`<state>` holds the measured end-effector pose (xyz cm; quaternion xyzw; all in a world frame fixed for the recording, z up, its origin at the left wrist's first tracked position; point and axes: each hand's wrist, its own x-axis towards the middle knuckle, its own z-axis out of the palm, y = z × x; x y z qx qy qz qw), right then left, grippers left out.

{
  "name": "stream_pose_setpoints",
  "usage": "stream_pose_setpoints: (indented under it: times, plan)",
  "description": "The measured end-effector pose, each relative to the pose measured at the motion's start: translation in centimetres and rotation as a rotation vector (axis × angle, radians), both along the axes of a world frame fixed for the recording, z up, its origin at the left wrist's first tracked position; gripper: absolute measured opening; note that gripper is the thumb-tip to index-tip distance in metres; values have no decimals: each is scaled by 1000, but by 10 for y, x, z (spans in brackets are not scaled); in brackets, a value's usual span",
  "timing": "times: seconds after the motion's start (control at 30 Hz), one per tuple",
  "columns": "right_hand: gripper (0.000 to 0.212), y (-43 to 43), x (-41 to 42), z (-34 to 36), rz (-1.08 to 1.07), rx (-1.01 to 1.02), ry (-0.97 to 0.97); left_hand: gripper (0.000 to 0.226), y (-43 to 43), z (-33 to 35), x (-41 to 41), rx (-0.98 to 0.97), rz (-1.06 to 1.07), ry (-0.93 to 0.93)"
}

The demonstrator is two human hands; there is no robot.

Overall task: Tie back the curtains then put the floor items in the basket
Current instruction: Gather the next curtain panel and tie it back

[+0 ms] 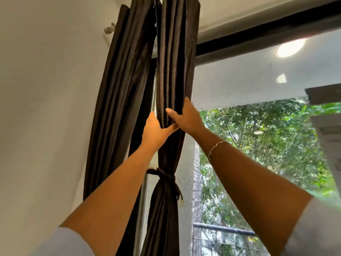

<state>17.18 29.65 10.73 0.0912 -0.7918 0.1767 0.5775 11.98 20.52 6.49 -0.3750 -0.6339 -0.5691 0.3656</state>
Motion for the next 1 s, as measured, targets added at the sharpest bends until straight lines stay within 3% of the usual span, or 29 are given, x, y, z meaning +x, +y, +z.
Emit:
stream_pose_setpoints:
  times: [0.1,0.2,0.3,0.37,0.47,1.0]
  plan:
    - [73,-8,-9,24,32,-120,3,88,10,10,-7,56,-128,63]
    - [76,-13,-19,39,-9,-168,-17,51,32,13,-3,121,-276,188]
    - [65,-9,-24,47,-178,-156,-67,32,61,15,-3,196,-466,108]
    - [41,1,-18,53,-276,-143,-48,22,67,17,2,135,-264,121]
    - [34,22,-1,60,-367,-174,-18,37,82,21,15,4,-75,244]
    - [31,129,165,66,-677,-259,33,45,176,31,173,-171,-330,318]
